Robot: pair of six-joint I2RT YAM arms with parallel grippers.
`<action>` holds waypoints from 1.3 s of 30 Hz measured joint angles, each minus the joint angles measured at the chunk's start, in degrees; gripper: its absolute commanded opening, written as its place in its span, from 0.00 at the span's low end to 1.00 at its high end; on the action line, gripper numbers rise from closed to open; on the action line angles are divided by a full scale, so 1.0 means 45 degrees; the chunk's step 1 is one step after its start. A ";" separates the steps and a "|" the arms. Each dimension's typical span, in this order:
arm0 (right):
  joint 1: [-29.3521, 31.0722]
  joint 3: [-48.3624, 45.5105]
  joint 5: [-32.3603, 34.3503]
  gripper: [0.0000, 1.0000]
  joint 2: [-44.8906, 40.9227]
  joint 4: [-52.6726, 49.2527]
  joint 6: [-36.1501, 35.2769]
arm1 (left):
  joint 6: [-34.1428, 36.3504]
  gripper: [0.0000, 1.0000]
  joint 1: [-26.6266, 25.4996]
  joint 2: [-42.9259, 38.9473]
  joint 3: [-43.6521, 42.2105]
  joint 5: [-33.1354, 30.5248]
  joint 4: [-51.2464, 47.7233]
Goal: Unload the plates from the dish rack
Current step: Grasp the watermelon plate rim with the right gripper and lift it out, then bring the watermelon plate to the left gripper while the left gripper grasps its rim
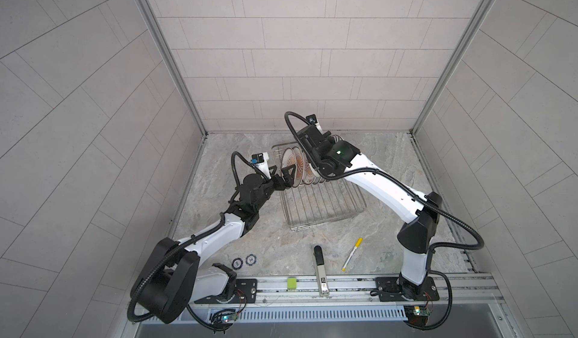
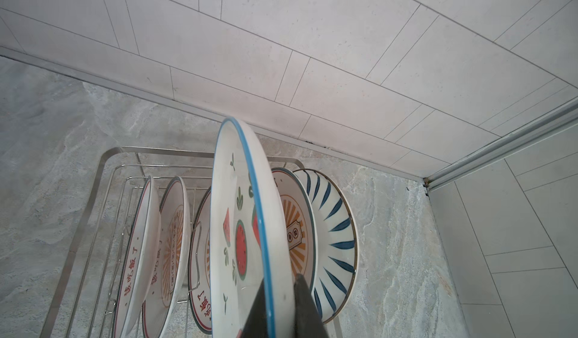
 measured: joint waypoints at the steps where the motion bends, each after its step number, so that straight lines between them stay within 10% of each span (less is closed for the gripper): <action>1: 0.0019 -0.0267 -0.0078 0.08 -0.0267 0.0097 -0.0053 | -0.0034 1.00 0.0000 -0.0005 0.0000 0.0049 0.0015; 13: -0.0942 -0.4925 -0.3458 0.06 -0.4809 0.2016 -0.0359 | -0.0146 1.00 0.0000 -0.0442 0.0000 0.1307 0.0165; 21: -0.4493 -0.8306 -0.9272 0.05 -0.7553 0.4031 0.0661 | 0.0554 1.00 -0.1044 -0.1671 0.0209 0.2093 -0.1059; 30: -0.7174 -1.1200 -1.4819 0.04 -0.8650 0.7645 0.2914 | 0.0238 0.98 -0.1248 -0.1418 0.0476 0.3104 -0.1039; 39: -0.7490 -1.1987 -1.7184 0.04 -0.8762 1.0428 0.4337 | -0.1010 0.89 -0.1481 -0.0253 0.0583 0.3745 0.0379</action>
